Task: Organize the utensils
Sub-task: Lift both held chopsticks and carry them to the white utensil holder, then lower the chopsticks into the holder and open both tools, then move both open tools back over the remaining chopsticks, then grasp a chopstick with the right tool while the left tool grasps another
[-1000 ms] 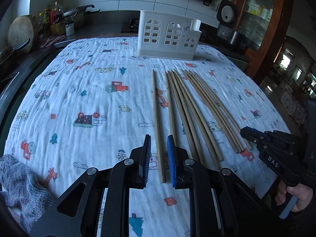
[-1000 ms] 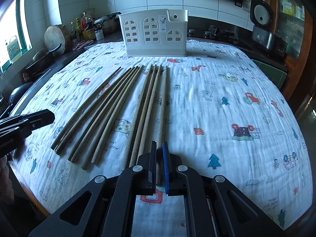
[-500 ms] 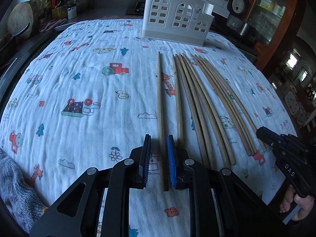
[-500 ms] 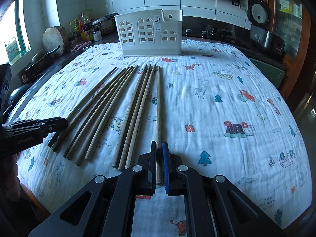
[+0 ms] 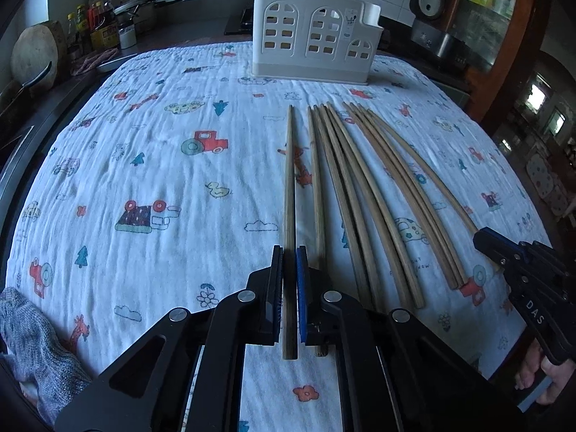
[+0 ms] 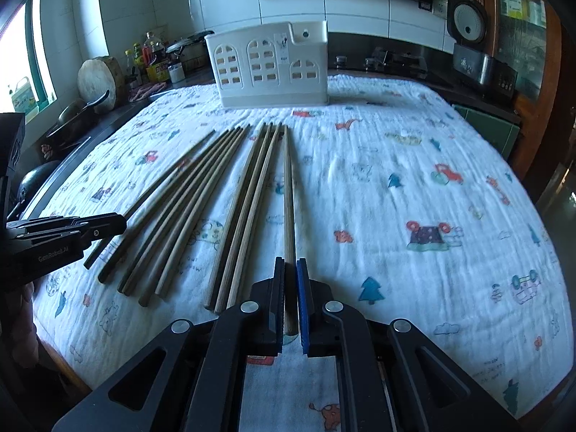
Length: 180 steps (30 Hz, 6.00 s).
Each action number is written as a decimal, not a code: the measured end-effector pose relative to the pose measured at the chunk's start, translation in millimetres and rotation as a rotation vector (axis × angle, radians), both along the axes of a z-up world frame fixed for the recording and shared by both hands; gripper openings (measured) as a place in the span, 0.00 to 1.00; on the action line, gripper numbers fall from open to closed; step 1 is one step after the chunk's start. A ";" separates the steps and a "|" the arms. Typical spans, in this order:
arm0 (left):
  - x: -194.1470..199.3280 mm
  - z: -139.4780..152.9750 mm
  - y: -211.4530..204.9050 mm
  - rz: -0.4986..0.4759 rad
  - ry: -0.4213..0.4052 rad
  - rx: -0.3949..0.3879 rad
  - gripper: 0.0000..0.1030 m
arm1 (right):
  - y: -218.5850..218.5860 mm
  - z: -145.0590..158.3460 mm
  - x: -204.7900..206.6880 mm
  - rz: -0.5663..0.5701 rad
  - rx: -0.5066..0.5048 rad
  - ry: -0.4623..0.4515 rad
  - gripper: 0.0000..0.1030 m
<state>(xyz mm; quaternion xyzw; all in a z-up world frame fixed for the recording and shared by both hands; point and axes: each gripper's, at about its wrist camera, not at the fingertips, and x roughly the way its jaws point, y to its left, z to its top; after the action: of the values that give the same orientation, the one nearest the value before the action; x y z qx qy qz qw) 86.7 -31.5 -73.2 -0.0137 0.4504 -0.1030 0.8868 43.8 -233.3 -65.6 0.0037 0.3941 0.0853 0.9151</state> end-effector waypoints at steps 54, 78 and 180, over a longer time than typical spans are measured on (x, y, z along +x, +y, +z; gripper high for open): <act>204.9 232.0 -11.0 -0.102 -0.256 0.047 0.06 | 4.9 217.6 239.8 0.118 -0.121 -0.127 0.06; 201.5 207.0 10.5 -0.040 -0.235 -0.001 0.33 | -3.9 225.4 210.0 0.082 -0.140 -0.210 0.35; -17.3 -12.5 -17.0 -0.020 -0.051 -0.018 0.06 | 6.2 74.7 -1.2 0.053 -0.006 -0.190 0.07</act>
<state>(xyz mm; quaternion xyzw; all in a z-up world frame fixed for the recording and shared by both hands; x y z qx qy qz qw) 69.4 -48.5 -85.7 -0.0146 0.4268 -0.1165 0.8967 42.6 -227.1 9.2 -0.0177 0.3058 0.1084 0.9457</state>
